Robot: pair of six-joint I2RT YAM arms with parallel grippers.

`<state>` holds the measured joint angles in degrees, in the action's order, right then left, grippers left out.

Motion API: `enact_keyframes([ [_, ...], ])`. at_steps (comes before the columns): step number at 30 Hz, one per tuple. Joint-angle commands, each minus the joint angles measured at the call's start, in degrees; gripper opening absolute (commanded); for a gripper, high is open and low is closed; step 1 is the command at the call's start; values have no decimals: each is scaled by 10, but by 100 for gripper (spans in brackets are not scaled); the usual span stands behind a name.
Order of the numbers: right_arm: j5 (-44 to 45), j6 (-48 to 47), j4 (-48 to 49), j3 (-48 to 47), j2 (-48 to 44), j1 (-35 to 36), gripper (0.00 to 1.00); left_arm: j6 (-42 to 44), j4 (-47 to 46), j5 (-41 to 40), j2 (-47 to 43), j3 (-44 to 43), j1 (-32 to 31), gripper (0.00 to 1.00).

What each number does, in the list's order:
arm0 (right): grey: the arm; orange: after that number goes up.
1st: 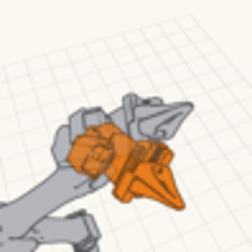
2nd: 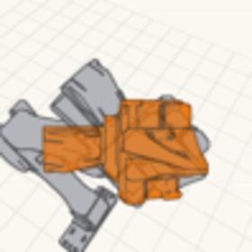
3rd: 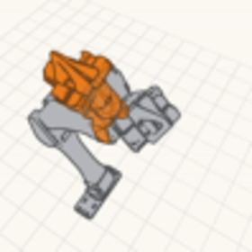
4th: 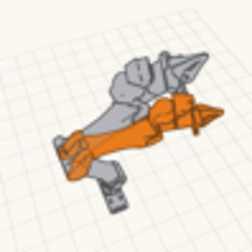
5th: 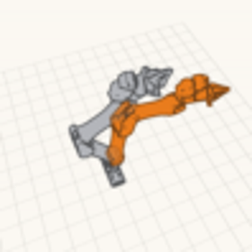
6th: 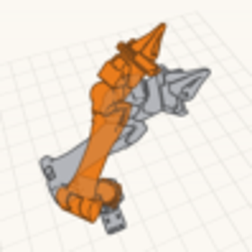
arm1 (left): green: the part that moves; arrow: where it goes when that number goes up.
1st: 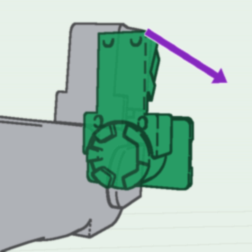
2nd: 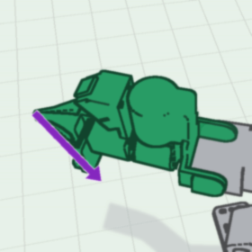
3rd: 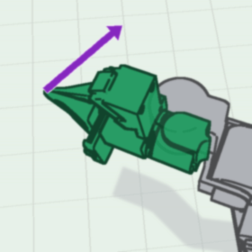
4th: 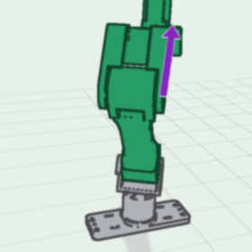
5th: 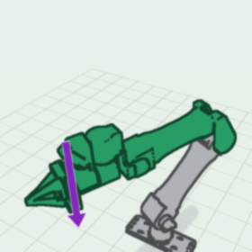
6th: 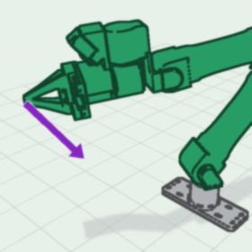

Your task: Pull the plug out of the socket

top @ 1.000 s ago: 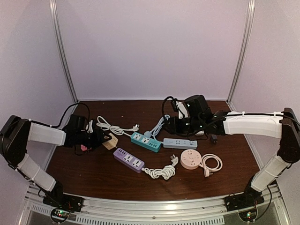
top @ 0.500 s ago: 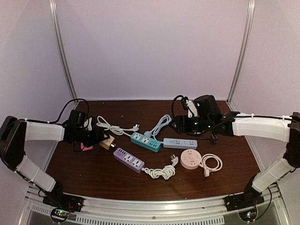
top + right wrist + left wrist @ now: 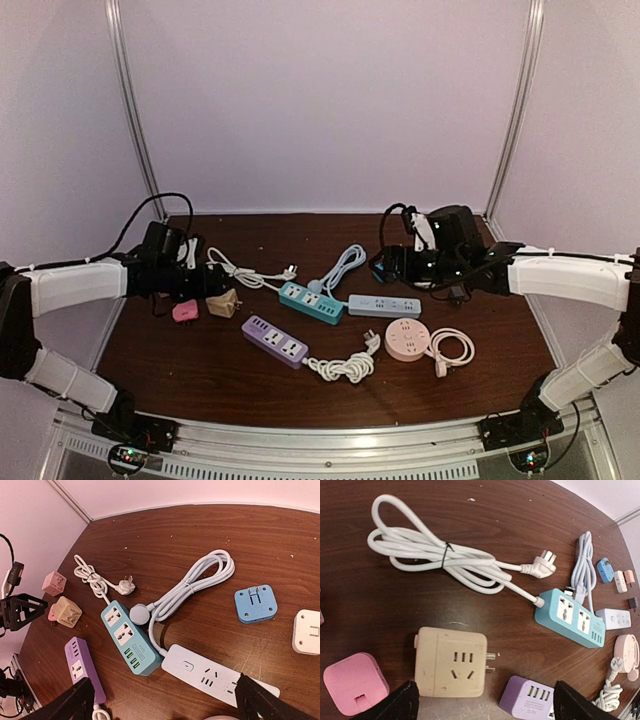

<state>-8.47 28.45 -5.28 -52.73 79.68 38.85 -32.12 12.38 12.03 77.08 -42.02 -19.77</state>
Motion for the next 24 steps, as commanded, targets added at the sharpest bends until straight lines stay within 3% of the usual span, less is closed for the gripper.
enact_keyframes([
  [1,41,-10,19,13,-29,-7,100,42,25,-57,-29,-51,-49,97],
  [11,118,-10,25,37,-84,-15,100,80,50,-151,-59,-122,-143,98],
  [24,248,-33,-35,12,-150,-19,100,113,68,-187,-124,-163,-151,98],
])
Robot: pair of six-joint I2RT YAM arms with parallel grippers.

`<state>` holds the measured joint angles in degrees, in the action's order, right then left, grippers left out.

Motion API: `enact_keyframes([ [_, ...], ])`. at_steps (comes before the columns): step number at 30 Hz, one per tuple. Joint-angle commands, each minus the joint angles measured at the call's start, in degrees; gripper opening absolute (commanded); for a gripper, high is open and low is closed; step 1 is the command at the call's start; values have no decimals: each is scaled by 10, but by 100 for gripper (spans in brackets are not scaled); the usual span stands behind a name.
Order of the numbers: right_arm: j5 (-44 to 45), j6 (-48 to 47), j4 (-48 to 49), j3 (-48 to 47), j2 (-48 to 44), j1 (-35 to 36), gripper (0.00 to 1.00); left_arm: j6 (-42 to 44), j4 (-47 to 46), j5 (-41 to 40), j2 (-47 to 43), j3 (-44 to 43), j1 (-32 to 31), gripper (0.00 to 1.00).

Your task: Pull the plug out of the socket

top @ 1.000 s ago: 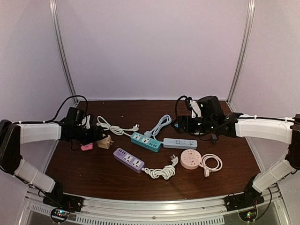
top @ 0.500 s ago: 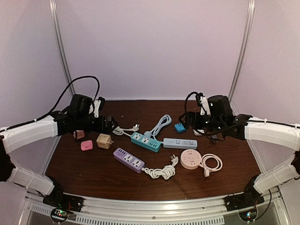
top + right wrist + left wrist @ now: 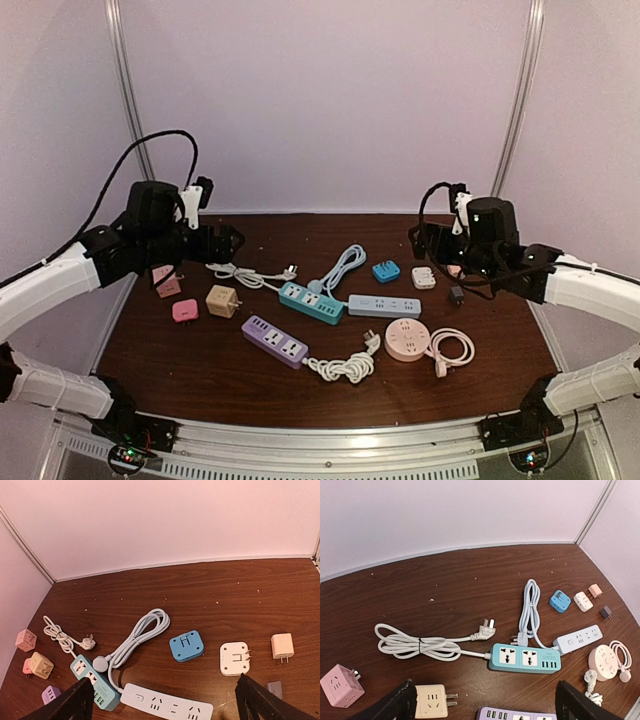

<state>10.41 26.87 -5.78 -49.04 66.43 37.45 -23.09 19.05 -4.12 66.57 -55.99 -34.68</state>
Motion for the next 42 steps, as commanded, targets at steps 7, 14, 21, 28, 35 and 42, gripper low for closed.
enact_keyframes([
  [7,79,-17,-30,-20,-46,-5,100,27,4,-31,-26,-35,-2,98],
  [14,106,-15,-21,0,-65,-6,100,34,8,-30,-31,-39,-1,98],
  [21,136,-43,-30,12,-82,-6,100,40,13,-42,-43,-29,-1,98],
  [28,88,-137,75,80,-90,-121,100,59,-20,-101,-58,15,6,98],
  [35,-23,-164,360,254,-67,-339,100,92,-185,-108,-99,160,59,98],
  [42,6,-233,574,313,82,-392,100,82,-252,-162,-73,228,140,98],
])
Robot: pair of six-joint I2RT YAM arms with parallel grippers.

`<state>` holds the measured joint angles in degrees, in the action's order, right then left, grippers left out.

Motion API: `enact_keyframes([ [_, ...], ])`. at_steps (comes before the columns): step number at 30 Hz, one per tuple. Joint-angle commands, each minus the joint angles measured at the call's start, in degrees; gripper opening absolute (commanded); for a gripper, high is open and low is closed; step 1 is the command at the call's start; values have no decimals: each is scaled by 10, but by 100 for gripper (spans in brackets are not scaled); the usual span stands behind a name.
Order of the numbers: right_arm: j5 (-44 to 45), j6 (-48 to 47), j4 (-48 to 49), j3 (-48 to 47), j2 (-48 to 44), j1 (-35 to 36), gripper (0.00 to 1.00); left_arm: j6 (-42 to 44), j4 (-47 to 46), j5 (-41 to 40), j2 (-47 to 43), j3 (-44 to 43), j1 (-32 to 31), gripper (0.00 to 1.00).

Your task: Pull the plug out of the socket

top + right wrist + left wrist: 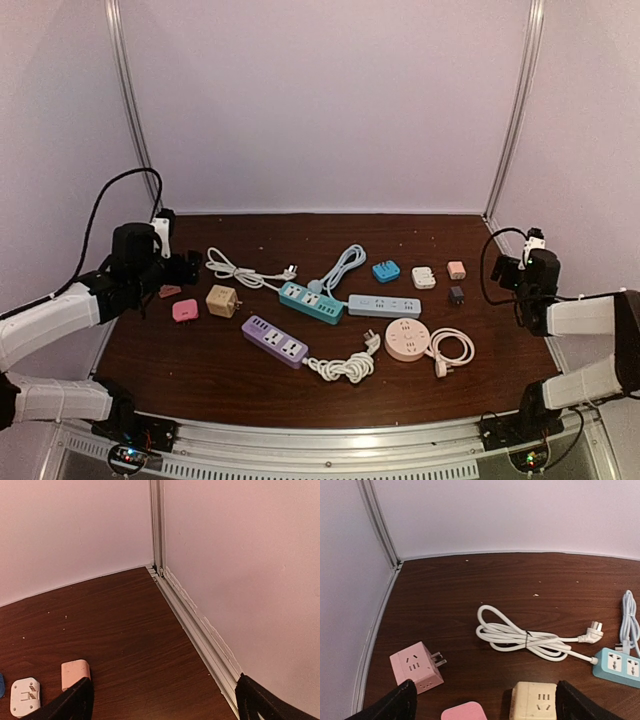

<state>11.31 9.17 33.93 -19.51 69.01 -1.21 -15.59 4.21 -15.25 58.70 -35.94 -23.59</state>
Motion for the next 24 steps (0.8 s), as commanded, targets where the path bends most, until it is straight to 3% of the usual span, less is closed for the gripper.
enact_keyframes([
  [1,-3,-57,219,30,76,-7,100,13,-115,-64,8,34,34,98],
  [7,-71,-80,408,59,208,-8,100,82,-186,-125,43,71,73,98],
  [9,-92,-82,353,46,191,-7,100,101,-212,-130,57,86,94,98],
  [12,-102,-84,382,52,200,-7,100,119,-273,-128,85,115,116,98],
  [17,-97,-85,382,55,198,-6,100,150,-460,-116,200,137,124,98],
  [20,-102,-84,359,39,200,-6,100,199,-524,-88,255,122,126,98],
  [24,-110,-100,349,34,201,-7,100,199,-589,-40,298,127,158,98],
])
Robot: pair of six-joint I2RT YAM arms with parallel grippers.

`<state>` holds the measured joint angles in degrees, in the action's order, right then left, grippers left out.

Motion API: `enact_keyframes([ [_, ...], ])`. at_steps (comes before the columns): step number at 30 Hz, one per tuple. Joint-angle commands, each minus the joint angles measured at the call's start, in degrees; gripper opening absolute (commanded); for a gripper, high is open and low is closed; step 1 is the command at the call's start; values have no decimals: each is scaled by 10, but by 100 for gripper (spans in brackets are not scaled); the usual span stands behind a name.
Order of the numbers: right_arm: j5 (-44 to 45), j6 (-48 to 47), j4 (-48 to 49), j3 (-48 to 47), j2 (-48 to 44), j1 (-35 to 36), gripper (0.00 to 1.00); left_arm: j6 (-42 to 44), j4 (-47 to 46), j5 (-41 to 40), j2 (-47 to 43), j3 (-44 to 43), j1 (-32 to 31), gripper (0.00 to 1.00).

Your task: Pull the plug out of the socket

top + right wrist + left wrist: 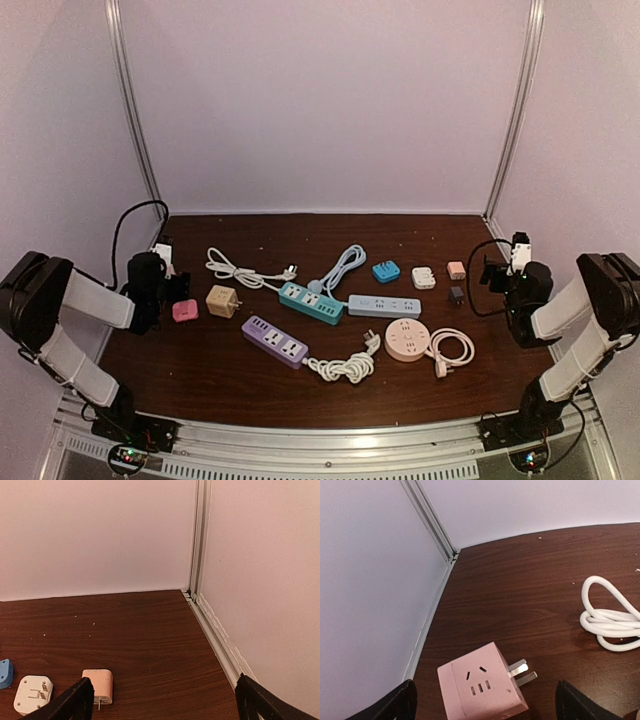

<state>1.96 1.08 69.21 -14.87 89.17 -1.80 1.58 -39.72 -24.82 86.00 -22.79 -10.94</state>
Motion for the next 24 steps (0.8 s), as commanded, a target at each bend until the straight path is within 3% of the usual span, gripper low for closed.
enact_keyframes([
  [1,-18,-20,-5,-12,0,-1,100,15,-131,75,17,-3,41,98],
  [5,-18,-20,-5,-13,0,-1,100,31,-268,188,40,59,65,98],
  [7,-18,-20,-4,-13,0,-1,100,25,-234,179,32,49,65,98],
  [24,-18,-20,-6,-14,0,-1,100,26,-246,178,37,50,65,98],
])
